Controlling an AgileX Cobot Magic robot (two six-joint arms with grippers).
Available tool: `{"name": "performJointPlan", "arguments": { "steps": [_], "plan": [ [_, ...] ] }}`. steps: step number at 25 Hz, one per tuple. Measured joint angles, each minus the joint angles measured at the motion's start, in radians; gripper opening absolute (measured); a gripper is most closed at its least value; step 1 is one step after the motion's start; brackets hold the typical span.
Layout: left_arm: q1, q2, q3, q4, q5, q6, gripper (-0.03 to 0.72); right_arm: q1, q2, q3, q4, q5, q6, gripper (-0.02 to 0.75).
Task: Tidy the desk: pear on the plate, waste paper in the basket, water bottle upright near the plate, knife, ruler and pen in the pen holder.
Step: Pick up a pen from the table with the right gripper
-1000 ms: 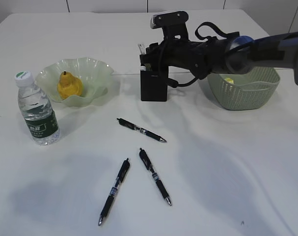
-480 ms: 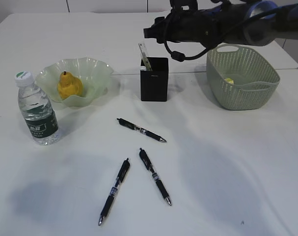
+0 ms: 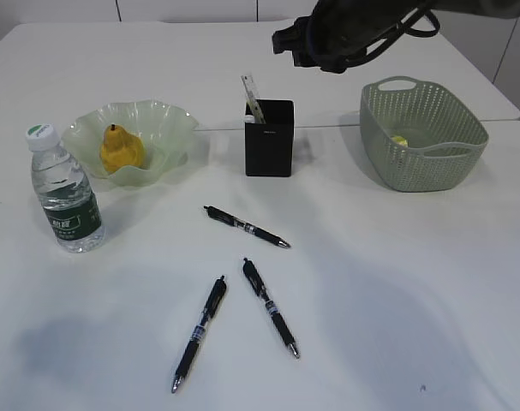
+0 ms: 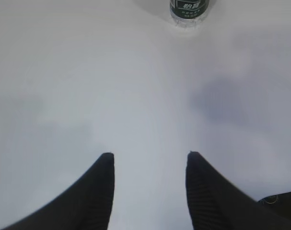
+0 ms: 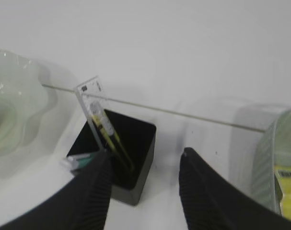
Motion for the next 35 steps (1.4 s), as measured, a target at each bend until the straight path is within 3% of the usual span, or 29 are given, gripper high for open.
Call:
{"name": "performJointPlan", "arguments": {
  "steps": [8,15,22,35],
  "plan": [
    [0.000,0.000,0.000,0.000,0.000,0.000,0.340,0.043,-0.044,-0.066,0.066,0.381,-0.002,0.374],
    [0.000,0.000,0.000,0.000,0.012,0.000,0.340,0.055,-0.046,-0.109,0.283,0.686,-0.047,0.374],
    [0.000,0.000,0.000,0.000,0.044,0.000,0.340,0.059,-0.046,-0.109,0.393,0.717,-0.059,0.374],
    [0.000,0.000,0.000,0.013,0.079,0.000,0.340,0.154,-0.011,-0.103,0.394,0.719,-0.038,0.374]
  ]
}}
